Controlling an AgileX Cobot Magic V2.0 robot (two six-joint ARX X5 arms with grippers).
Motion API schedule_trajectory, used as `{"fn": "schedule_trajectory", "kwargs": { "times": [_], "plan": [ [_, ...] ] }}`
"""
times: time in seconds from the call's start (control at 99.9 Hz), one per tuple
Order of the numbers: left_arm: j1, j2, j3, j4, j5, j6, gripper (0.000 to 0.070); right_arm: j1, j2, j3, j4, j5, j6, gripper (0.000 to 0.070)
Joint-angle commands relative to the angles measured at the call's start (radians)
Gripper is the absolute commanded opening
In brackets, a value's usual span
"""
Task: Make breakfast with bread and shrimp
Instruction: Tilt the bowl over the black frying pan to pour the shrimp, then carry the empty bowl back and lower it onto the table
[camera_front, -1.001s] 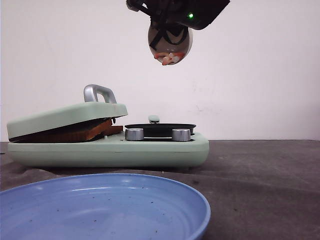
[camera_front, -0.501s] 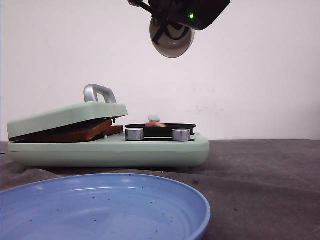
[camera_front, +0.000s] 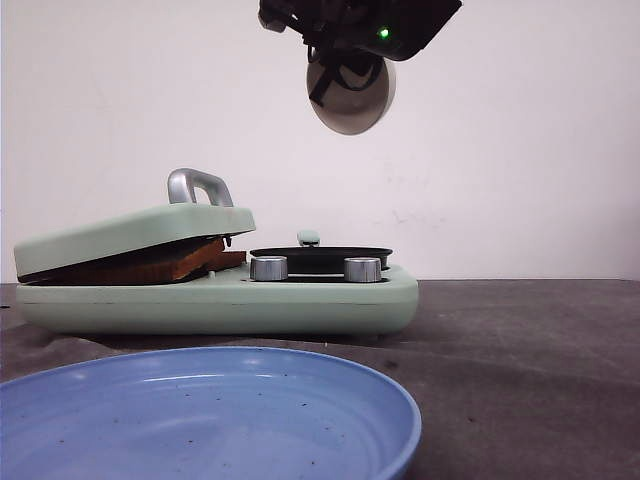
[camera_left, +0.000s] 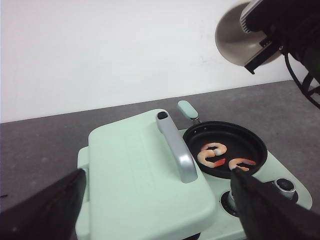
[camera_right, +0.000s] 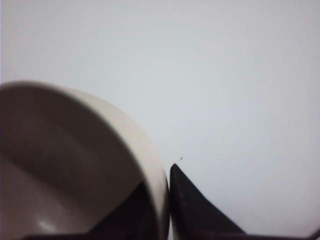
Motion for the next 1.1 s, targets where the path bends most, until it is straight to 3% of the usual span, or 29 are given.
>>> {"fn": "schedule_trajectory", "kwargs": {
  "times": [0.0,0.31,0.571,0.721,0.941,1.091],
  "plan": [
    [-0.001,0.001,0.005,0.010,0.001,-0.001,0.0511,0.004,0.003,0.025,-0.051,0.008,0.097,0.0005],
    [-0.001,0.001,0.005,0.007,0.002,-0.003,0.0511,-0.027,-0.121,0.025,-0.441,-0.035,0.435,0.0006],
    [-0.001,0.001,0.005,-0.004,0.001,-0.015,0.0511,-0.115,-0.270,0.025,-0.901,-0.171,0.790,0.0005],
    [-0.001,0.001,0.005,-0.004,0.001,-0.032,0.0511,-0.188,-0.348,0.026,-1.128,-0.326,0.995,0.0005],
    [-0.001,0.001,0.005,-0.005,0.001,-0.032,0.0511,-0.313,-0.425,0.027,-1.413,-0.628,1.245,0.0005],
    [-0.001,0.002,0.005,-0.004,0.001,-0.032,0.0511,-0.429,-0.435,0.027,-1.545,-0.904,1.389,0.0004]
  ]
}}
